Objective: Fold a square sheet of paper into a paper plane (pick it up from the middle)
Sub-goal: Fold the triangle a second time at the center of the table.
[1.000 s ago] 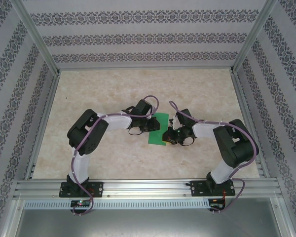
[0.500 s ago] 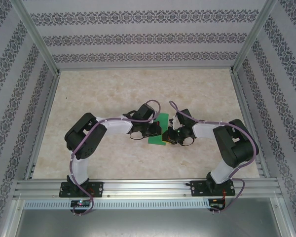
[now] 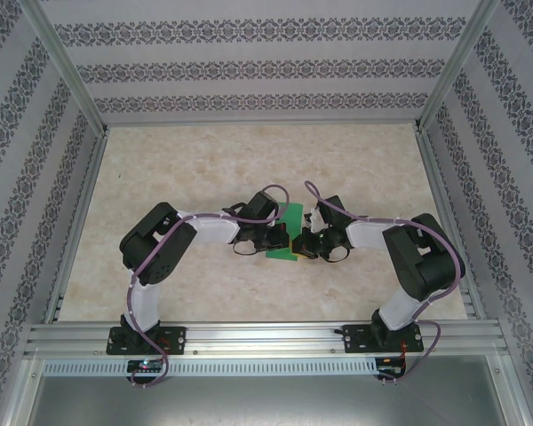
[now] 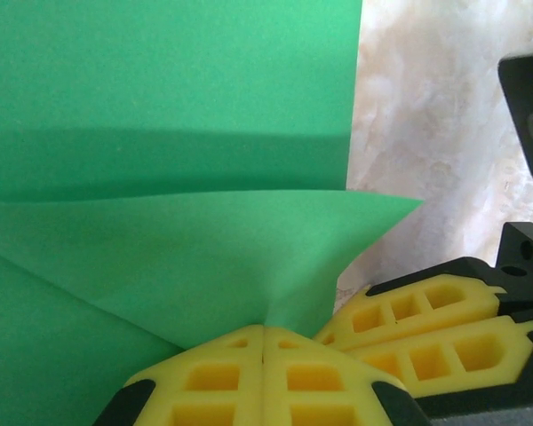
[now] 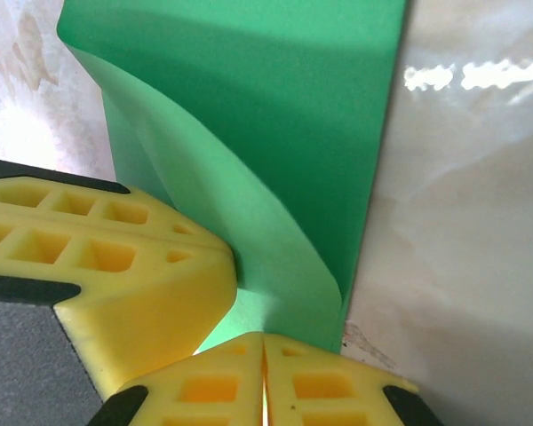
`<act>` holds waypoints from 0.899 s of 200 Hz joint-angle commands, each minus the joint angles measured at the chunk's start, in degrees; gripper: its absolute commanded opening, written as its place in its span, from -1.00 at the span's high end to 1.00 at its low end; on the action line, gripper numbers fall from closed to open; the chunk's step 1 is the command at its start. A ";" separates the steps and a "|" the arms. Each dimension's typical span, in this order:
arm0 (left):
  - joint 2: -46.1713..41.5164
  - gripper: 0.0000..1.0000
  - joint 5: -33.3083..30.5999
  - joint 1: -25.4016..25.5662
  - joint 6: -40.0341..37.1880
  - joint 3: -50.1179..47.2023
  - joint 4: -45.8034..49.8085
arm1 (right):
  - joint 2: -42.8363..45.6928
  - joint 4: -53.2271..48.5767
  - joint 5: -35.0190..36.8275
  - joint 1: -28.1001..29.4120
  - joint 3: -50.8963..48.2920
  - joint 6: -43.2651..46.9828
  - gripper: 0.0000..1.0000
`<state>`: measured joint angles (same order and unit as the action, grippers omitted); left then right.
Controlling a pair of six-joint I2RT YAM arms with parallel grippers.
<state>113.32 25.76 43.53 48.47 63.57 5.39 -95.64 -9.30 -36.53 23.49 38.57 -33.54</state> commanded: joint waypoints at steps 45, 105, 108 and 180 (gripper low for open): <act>1.09 0.93 -6.92 -2.64 -2.14 1.46 2.14 | -3.22 -6.45 9.40 0.25 -2.38 2.38 0.90; 2.57 0.90 -6.22 -5.16 -3.00 3.28 2.04 | -3.50 -7.49 10.03 0.33 -1.96 2.66 0.93; 2.73 0.90 -6.05 -5.20 -3.09 3.27 1.89 | -3.51 -7.49 10.00 0.33 -1.97 2.64 0.93; 3.93 0.89 -5.70 -7.91 -4.25 3.06 1.38 | -3.93 -7.62 10.25 0.34 -1.74 2.62 0.92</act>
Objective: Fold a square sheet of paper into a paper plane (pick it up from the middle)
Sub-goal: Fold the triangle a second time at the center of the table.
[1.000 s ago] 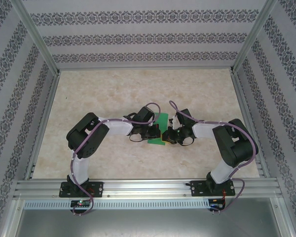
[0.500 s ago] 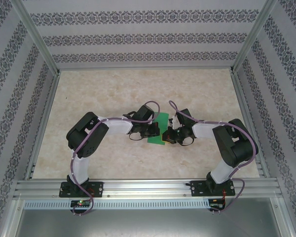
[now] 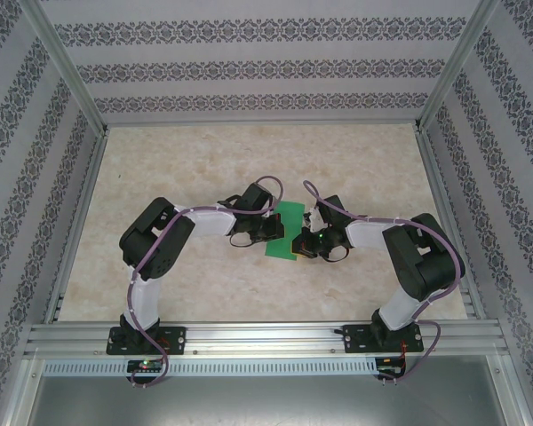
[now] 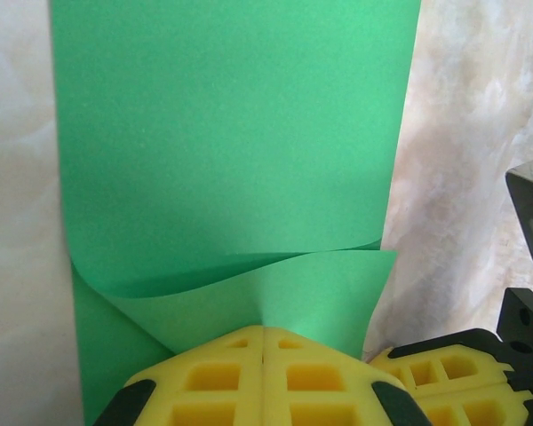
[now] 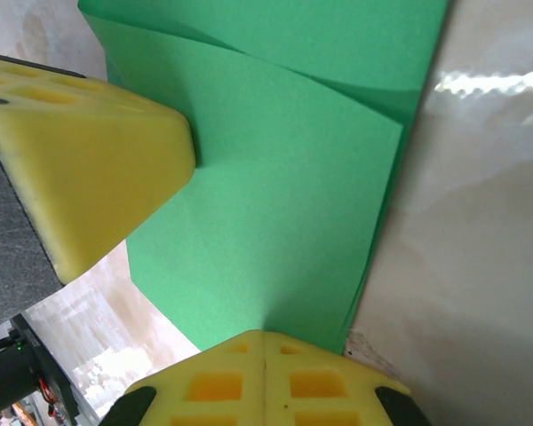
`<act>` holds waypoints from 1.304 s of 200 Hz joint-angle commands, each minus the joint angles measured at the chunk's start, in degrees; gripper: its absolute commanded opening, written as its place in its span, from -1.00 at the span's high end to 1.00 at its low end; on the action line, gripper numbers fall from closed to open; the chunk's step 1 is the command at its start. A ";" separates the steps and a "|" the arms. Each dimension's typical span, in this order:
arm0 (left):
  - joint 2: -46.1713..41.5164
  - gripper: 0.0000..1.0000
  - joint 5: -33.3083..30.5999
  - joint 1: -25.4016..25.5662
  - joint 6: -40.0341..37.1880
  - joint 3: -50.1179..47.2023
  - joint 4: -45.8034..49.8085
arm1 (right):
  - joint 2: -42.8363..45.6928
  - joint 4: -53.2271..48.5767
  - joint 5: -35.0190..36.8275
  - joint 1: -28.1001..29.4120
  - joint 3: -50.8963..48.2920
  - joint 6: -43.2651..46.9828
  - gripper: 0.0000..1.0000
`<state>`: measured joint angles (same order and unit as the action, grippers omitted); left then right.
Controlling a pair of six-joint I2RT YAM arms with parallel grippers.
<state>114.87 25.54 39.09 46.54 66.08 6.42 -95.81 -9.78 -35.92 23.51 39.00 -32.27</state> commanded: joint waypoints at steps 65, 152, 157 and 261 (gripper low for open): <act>2.99 0.89 -5.03 -5.41 -3.14 1.08 0.78 | -3.95 -7.12 9.55 0.31 -2.09 1.43 0.93; 3.78 0.85 -4.04 -8.20 -4.63 2.60 1.57 | -3.78 -7.27 9.55 0.31 -2.13 1.42 0.93; 3.78 0.85 -4.13 -8.31 -4.80 2.78 1.79 | -3.77 -7.20 9.55 0.31 -2.21 1.42 0.92; 3.35 0.83 -5.42 -10.69 -7.21 4.46 4.78 | -4.03 -7.06 8.94 0.31 -2.11 1.67 0.92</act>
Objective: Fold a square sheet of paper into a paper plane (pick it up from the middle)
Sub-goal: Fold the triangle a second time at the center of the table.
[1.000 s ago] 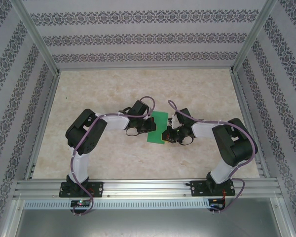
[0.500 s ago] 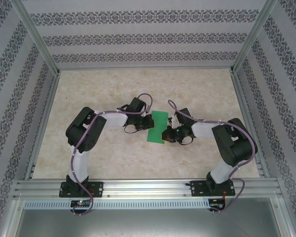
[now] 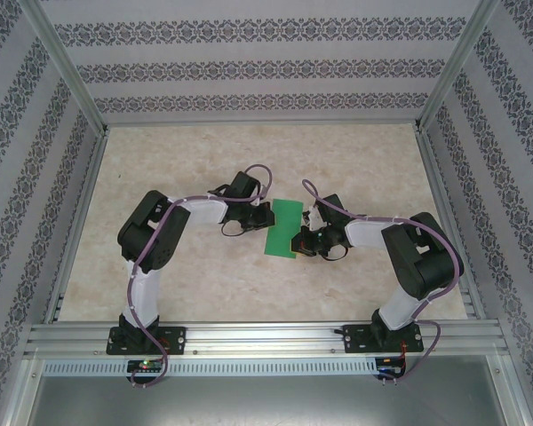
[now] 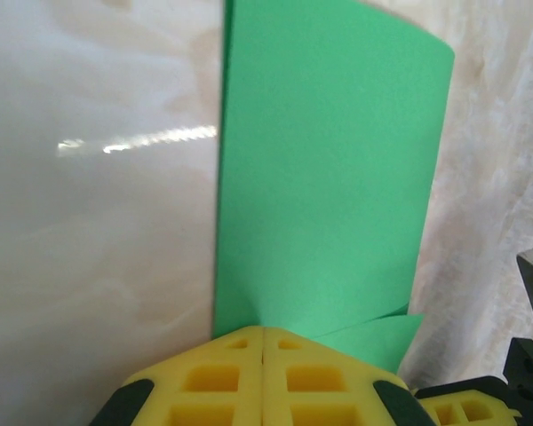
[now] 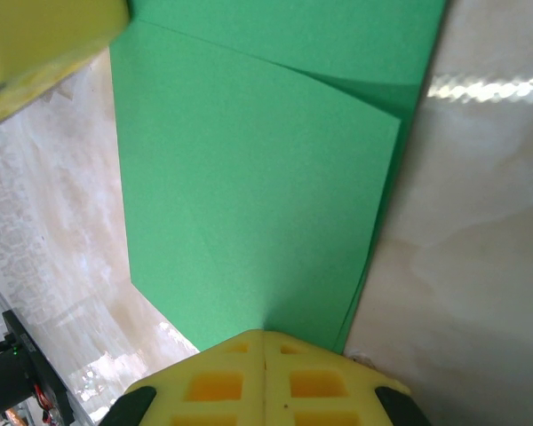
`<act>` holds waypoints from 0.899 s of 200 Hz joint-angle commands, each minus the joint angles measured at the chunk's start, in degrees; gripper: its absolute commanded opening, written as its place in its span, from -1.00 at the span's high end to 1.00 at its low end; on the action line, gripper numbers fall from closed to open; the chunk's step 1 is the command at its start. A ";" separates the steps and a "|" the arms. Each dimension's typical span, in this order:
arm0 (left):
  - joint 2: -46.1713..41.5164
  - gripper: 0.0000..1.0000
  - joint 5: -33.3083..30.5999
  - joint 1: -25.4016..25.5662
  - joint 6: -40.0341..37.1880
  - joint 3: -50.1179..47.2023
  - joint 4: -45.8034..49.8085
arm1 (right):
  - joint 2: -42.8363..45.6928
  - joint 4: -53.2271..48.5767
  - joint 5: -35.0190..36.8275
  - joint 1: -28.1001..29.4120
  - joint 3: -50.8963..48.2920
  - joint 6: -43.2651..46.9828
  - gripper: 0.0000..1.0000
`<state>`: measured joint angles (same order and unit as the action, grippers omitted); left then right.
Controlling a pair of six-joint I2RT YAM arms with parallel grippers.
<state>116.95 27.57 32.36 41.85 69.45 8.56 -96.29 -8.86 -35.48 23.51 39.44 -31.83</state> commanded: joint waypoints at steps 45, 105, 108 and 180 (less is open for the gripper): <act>-0.05 0.80 -4.98 -4.28 -2.58 2.01 2.33 | -3.31 -7.73 8.41 0.31 -2.70 1.24 0.91; -6.13 0.77 -0.57 -0.52 -1.62 0.20 0.32 | -3.55 -7.46 8.26 0.31 -2.45 1.42 0.89; -6.12 0.78 -0.31 -0.12 -1.52 0.22 0.32 | -3.56 -7.48 8.24 0.31 -2.44 1.42 0.89; -1.10 0.81 3.03 3.85 -0.19 -1.52 -3.58 | -3.12 -7.36 8.07 0.31 -2.61 1.50 0.88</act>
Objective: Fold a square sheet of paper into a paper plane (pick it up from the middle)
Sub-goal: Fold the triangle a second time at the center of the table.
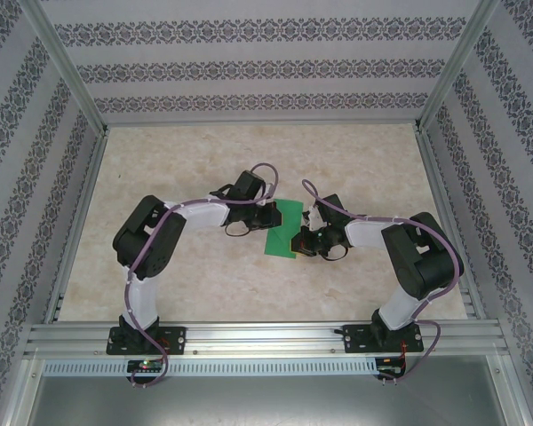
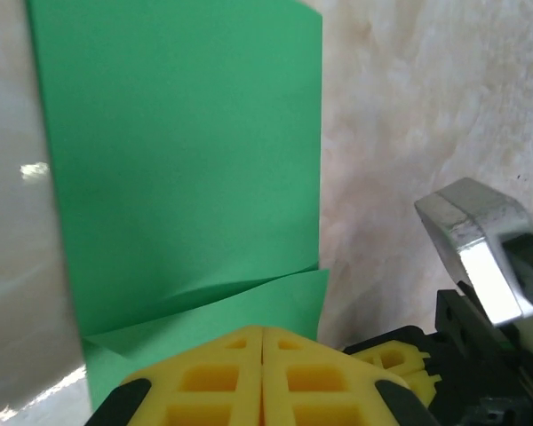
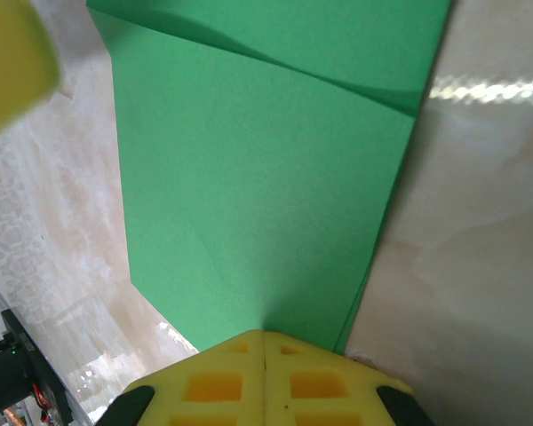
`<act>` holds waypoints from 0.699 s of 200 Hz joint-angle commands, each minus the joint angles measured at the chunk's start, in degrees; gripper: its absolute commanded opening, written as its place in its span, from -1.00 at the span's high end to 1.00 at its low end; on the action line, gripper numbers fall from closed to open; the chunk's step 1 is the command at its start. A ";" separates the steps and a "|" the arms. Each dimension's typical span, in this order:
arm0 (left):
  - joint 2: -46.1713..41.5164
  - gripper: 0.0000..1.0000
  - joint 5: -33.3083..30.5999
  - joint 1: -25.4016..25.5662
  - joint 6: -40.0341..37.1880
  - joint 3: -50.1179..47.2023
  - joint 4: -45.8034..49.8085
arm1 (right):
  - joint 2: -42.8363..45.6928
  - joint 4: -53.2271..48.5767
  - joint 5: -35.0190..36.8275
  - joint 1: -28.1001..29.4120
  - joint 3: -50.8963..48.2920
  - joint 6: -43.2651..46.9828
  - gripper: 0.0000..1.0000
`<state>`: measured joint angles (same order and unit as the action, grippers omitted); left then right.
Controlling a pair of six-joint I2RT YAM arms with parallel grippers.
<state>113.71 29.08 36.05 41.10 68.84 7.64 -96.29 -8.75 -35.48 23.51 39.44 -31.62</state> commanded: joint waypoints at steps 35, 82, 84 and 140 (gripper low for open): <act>2.98 0.81 -2.85 0.16 -0.69 -1.67 0.46 | 0.46 -7.39 6.32 0.31 -1.82 0.80 0.82; 4.32 0.83 -4.68 0.26 -1.58 -1.82 2.02 | 4.68 -8.71 2.48 3.76 6.11 -0.82 0.77; 4.37 0.83 -4.70 0.27 -1.62 -1.79 2.01 | 4.59 -8.91 2.45 3.99 6.51 -0.75 0.77; 4.15 0.84 -5.66 0.29 -2.34 -1.83 2.96 | -2.53 -6.54 4.24 5.18 10.06 -1.76 0.80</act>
<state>115.94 27.73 36.07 40.53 67.51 7.42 -96.01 -15.73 -33.04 28.88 49.17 -32.12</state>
